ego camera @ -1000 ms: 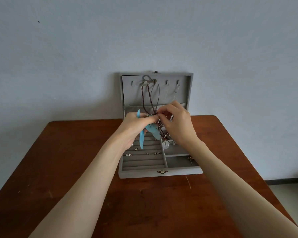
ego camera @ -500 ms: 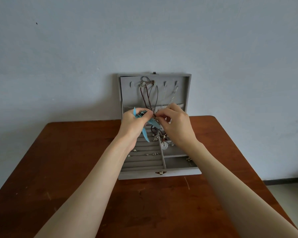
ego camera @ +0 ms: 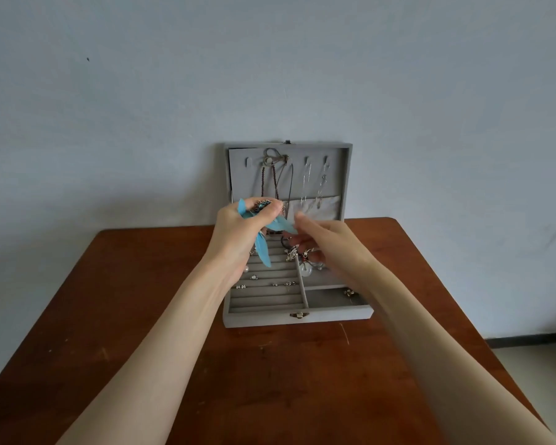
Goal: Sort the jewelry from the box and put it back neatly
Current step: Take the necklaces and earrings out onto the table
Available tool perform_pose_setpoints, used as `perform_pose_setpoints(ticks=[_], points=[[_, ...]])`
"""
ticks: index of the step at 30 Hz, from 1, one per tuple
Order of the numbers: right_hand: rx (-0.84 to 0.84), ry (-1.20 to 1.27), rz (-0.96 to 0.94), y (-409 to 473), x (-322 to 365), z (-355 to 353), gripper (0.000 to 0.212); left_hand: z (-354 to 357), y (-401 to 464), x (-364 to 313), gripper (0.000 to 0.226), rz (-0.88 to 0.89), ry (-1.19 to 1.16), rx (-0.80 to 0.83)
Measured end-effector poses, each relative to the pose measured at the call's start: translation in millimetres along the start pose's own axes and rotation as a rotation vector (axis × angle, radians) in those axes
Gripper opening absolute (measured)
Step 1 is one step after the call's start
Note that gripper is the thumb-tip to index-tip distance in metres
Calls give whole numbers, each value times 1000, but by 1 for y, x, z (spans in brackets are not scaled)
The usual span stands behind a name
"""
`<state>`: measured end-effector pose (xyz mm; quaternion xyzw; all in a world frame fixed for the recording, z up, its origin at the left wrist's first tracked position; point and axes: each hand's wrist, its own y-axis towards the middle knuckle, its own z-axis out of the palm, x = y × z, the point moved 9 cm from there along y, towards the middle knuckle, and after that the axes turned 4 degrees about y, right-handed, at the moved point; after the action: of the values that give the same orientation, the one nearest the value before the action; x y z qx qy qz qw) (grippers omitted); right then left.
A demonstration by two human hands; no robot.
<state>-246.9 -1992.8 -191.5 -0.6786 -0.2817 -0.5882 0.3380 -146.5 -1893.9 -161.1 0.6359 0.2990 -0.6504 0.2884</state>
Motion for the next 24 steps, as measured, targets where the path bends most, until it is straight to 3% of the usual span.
perform_pose_setpoints(ticks=[10,20,24], points=[[176,530,290,-58,-12,39,16,-4,-58,-19,3,171,120,52],[100,669,317,-109,-45,40,6,-1,-113,3,9,291,342,122],[-57,496,206,-115,-53,17,6,1,-124,19,12,230,399,139]])
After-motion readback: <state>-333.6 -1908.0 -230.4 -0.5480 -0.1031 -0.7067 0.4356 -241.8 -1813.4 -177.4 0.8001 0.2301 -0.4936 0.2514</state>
